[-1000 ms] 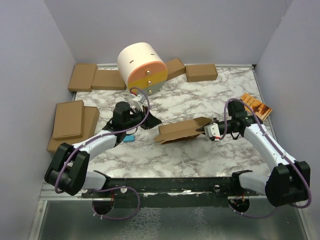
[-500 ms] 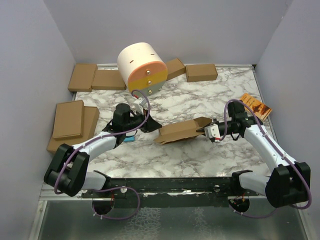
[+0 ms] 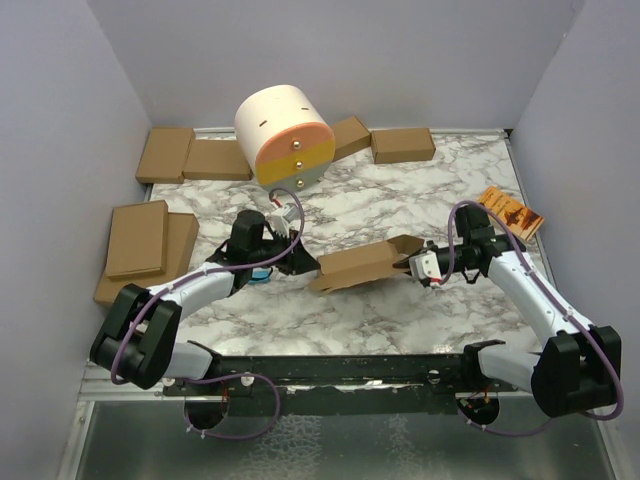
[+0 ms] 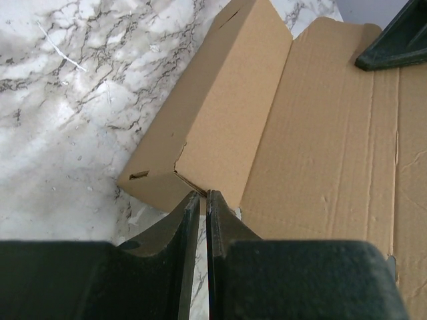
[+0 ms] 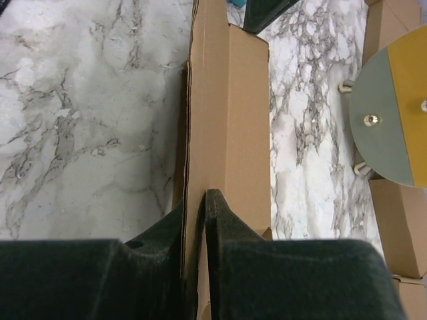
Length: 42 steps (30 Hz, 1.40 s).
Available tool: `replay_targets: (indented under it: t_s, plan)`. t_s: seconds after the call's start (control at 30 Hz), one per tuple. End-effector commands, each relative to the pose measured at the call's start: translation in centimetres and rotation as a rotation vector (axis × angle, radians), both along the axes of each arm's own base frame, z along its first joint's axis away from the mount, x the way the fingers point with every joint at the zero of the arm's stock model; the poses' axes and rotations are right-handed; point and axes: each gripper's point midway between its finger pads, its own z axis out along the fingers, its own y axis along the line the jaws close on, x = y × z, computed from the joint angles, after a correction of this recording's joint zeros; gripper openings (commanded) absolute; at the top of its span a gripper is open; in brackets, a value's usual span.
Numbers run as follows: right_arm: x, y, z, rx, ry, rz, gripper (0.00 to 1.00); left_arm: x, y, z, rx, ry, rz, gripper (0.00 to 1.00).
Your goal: Fold the paper box
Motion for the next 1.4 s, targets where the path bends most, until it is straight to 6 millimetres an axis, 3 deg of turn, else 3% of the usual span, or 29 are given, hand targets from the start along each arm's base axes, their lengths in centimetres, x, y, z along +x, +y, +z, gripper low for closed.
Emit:
replay_targets:
  t_s: [0.0, 0.37, 0.47, 0.57, 0.7, 0.93, 1.13, 1.3, 1.37]
  plan:
    - [-1.6, -0.3, -0.9, -0.020, 0.025, 0.018, 0.11, -0.4, -0.1, 0.1, 0.019, -0.001, -0.035, 0.13]
    - [-1.6, -0.4, -1.1, -0.022, 0.010, 0.022, 0.11, -0.4, 0.2, -0.6, 0.046, 0.020, -0.027, 0.13]
    - [-1.5, -0.4, -0.8, -0.020, 0.010, 0.020, 0.10, -0.1, 0.1, 0.0, 0.039, 0.002, -0.017, 0.13]
    - [-1.0, -0.2, -0.1, -0.005, 0.019, 0.003, 0.10, 0.8, -0.1, 2.4, -0.005, -0.056, 0.014, 0.19]
    - [0.3, 0.2, 1.4, 0.026, 0.069, -0.051, 0.07, 3.0, 0.6, 6.7, -0.035, -0.181, 0.123, 0.38]
    - [3.2, 0.9, 4.5, 0.078, 0.169, -0.131, 0.01, 5.3, 5.3, 10.5, 0.013, -0.361, 0.379, 0.52]
    - [5.3, 1.5, 7.0, 0.098, 0.295, -0.176, 0.01, 4.8, 7.9, 15.1, -0.093, -0.632, 0.491, 0.70]
    - [6.2, 1.7, 8.5, 0.082, 0.427, -0.183, 0.01, 2.8, 7.7, 18.6, -0.212, -0.856, 0.430, 0.96]
    - [6.4, 1.7, 8.6, 0.063, 0.487, -0.187, 0.01, 2.0, 7.0, 19.7, -0.266, -0.902, 0.348, 0.98]
